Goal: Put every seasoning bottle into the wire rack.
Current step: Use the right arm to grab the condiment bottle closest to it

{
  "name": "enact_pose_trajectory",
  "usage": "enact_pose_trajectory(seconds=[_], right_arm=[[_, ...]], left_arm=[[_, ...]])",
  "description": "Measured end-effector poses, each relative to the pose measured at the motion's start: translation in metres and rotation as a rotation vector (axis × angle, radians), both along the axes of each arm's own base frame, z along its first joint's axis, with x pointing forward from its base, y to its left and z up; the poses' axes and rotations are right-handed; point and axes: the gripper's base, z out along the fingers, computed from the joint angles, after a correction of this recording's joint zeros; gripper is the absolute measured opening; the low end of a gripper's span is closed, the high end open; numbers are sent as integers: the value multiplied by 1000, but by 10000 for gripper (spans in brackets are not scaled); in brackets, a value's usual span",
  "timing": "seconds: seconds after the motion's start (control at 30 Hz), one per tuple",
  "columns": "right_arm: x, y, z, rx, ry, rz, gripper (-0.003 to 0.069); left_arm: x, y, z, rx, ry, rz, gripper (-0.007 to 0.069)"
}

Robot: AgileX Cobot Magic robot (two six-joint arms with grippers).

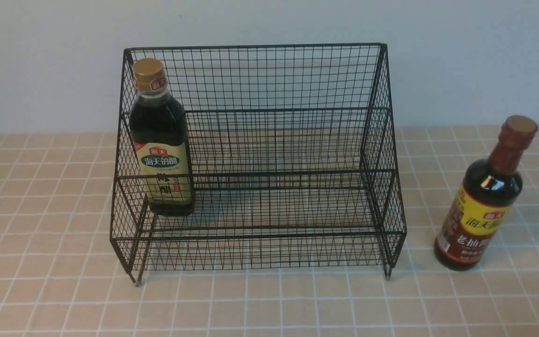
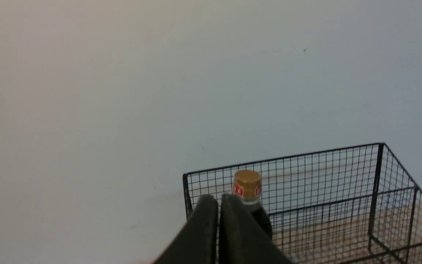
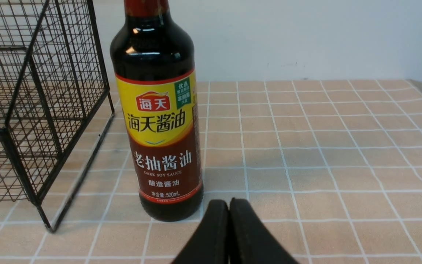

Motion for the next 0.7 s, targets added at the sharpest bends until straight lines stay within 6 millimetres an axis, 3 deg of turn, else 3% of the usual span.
enact_pose_trajectory(seconds=[0.07, 0.2, 0.23, 0.3, 0.33, 0.47, 0.6, 0.7], right_arm=[[0, 0, 0, 0, 0, 0, -15], [0, 0, 0, 0, 0, 0, -15], [0, 0, 0, 0, 0, 0, -15], [0, 0, 0, 0, 0, 0, -15], [0, 0, 0, 0, 0, 0, -15], [0, 0, 0, 0, 0, 0, -15], [0, 0, 0, 0, 0, 0, -15], [0, 0, 0, 0, 0, 0, -15]], left_arm=[[-2, 0, -17, 40, 9, 15, -7], [-4, -2, -70, 128, 24, 40, -7], [-1, -2, -92, 166, 51, 51, -7], [0, -3, -113, 186, 70, 59, -7], [4, -3, -137, 194, 118, 63, -7], [11, -4, -177, 202, 218, 70, -7], [13, -4, -200, 167, 291, 66, -7], [12, -5, -203, 137, 318, 70, -7]])
